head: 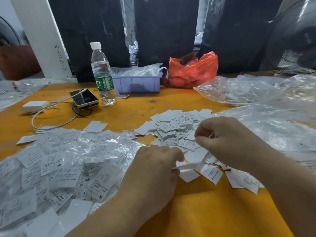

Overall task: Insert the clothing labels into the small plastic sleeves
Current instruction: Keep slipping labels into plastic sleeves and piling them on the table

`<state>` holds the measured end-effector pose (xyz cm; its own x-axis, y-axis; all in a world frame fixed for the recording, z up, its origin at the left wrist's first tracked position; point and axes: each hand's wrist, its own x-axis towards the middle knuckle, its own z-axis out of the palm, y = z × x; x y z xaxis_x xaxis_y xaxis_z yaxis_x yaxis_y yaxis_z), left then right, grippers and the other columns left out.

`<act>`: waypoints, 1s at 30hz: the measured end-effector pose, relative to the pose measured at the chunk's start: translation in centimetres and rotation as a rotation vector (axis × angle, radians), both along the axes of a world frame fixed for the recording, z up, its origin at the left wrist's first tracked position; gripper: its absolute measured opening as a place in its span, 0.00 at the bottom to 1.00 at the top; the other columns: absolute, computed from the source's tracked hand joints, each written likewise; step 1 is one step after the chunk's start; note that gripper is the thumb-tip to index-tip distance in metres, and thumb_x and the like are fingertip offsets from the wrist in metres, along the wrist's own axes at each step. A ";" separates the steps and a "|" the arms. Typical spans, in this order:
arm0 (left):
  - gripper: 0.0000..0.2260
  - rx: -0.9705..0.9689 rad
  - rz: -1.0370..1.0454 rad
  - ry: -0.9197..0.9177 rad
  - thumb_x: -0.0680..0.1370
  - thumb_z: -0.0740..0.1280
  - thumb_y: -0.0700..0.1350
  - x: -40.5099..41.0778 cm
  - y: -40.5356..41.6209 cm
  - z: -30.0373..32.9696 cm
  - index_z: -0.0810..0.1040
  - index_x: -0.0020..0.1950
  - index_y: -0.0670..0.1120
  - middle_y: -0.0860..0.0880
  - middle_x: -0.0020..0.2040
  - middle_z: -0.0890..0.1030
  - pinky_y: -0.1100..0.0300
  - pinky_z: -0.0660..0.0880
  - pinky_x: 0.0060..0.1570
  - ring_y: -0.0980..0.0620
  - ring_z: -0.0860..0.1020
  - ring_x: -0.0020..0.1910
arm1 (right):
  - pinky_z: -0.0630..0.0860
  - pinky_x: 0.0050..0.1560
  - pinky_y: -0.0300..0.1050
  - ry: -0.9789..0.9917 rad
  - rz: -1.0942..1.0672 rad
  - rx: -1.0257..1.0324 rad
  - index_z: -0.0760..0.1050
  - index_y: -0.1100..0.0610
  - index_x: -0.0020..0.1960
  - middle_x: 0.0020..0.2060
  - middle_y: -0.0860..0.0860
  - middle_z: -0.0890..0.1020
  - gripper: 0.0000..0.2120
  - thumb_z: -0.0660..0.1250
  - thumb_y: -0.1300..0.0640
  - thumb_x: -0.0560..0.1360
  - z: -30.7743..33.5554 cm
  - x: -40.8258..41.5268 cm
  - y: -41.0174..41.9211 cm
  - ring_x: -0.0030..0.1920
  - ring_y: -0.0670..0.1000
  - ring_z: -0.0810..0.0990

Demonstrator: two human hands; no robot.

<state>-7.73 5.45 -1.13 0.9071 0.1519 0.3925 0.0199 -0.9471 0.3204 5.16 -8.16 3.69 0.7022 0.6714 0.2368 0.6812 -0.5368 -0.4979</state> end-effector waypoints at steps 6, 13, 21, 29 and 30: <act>0.09 -0.326 0.038 -0.019 0.75 0.71 0.47 0.0 0.6 -0.3 0.76 0.50 0.60 0.61 0.39 0.80 0.74 0.68 0.34 0.68 0.74 0.38 | 0.73 0.38 0.34 0.017 -0.004 0.016 0.80 0.51 0.45 0.42 0.44 0.80 0.05 0.66 0.57 0.77 0.3 0.5 -0.3 0.41 0.42 0.78; 0.05 -0.332 0.073 -0.029 0.78 0.66 0.47 -0.1 0.7 -0.2 0.76 0.46 0.58 0.61 0.44 0.83 0.69 0.67 0.25 0.64 0.73 0.26 | 0.72 0.35 0.35 0.061 0.045 -0.031 0.79 0.51 0.45 0.41 0.44 0.80 0.05 0.65 0.56 0.77 0.2 -0.1 -0.2 0.39 0.43 0.78; 0.06 -0.266 0.018 -0.070 0.75 0.71 0.46 -0.1 0.6 -0.2 0.79 0.41 0.57 0.65 0.48 0.78 0.72 0.69 0.46 0.64 0.75 0.52 | 0.80 0.44 0.50 -0.015 -0.005 -0.027 0.80 0.53 0.45 0.40 0.46 0.80 0.08 0.62 0.58 0.78 0.8 -0.1 -0.5 0.40 0.49 0.80; 0.06 -0.308 -0.004 -0.149 0.78 0.67 0.50 -0.3 0.4 0.1 0.81 0.43 0.56 0.65 0.49 0.78 0.74 0.69 0.47 0.64 0.75 0.54 | 0.79 0.45 0.51 -0.170 -0.233 -0.080 0.77 0.54 0.43 0.42 0.50 0.79 0.08 0.60 0.62 0.74 1.6 1.4 -1.5 0.42 0.51 0.77; 0.07 -0.312 -0.010 -0.150 0.79 0.65 0.52 -0.3 0.4 0.1 0.82 0.43 0.55 0.64 0.49 0.78 0.74 0.69 0.47 0.64 0.75 0.54 | 0.79 0.45 0.51 -0.130 -0.269 -0.146 0.77 0.55 0.44 0.42 0.51 0.79 0.08 0.60 0.62 0.74 1.5 1.5 -1.6 0.42 0.52 0.78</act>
